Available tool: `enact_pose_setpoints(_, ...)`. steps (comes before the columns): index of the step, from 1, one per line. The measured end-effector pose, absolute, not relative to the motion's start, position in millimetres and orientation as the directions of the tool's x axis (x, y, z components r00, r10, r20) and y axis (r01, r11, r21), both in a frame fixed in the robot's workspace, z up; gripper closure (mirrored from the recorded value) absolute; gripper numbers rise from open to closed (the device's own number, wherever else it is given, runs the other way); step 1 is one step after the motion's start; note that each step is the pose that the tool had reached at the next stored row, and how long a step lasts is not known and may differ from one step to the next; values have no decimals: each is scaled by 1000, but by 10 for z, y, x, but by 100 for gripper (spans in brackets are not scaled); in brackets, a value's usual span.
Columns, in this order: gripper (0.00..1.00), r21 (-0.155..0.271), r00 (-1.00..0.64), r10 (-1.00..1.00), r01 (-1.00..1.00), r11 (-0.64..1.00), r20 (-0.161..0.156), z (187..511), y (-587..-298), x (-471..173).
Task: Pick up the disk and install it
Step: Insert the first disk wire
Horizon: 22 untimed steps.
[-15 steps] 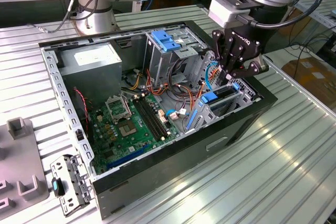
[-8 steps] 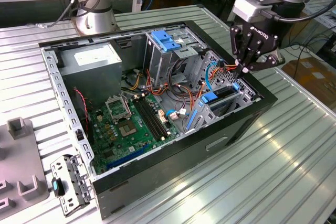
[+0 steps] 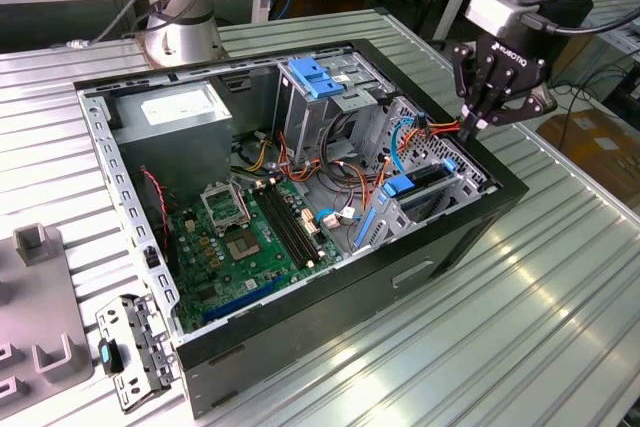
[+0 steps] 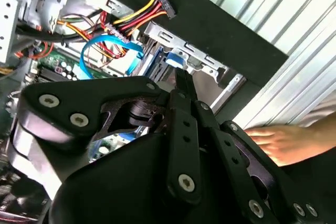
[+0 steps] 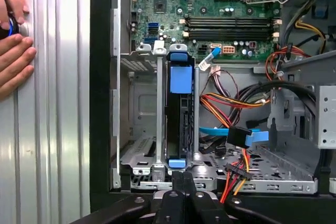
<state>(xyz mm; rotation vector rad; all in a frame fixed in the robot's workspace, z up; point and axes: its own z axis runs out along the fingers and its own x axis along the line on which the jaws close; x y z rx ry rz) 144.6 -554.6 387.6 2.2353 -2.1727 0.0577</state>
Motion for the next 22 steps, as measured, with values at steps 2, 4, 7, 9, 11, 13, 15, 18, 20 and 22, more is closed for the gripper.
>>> enact_pose_setpoints(2,89,-8,63,-997,-998,-63,43,3884,-5540,1456)
enact_pose_setpoints(4,89,-8,67,-997,-998,-67,43,3894,-5496,1477)
enact_pose_setpoints(7,89,-8,68,-997,-998,-68,43,3894,-5432,1513)
enact_pose_setpoints(9,89,-8,70,-997,-998,-70,43,3894,-5366,1576)
enact_pose_setpoints(11,89,-8,73,-996,-997,-74,43,3894,-5334,1616)
enact_pose_setpoints(13,89,-8,78,-996,-997,-78,43,3890,-5308,1655)
enact_pose_setpoints(15,89,-8,88,-995,-996,-89,43,3881,-5297,1671)
enact_pose_setpoints(18,89,-8,153,-987,-988,-154,43,3864,-5296,1674)
enact_pose_setpoints(20,89,-8,193,-980,-981,-193,43,3852,-5296,1674)
enact_pose_setpoints(22,89,-8,233,-971,-972,-234,43,3836,-5296,1678)
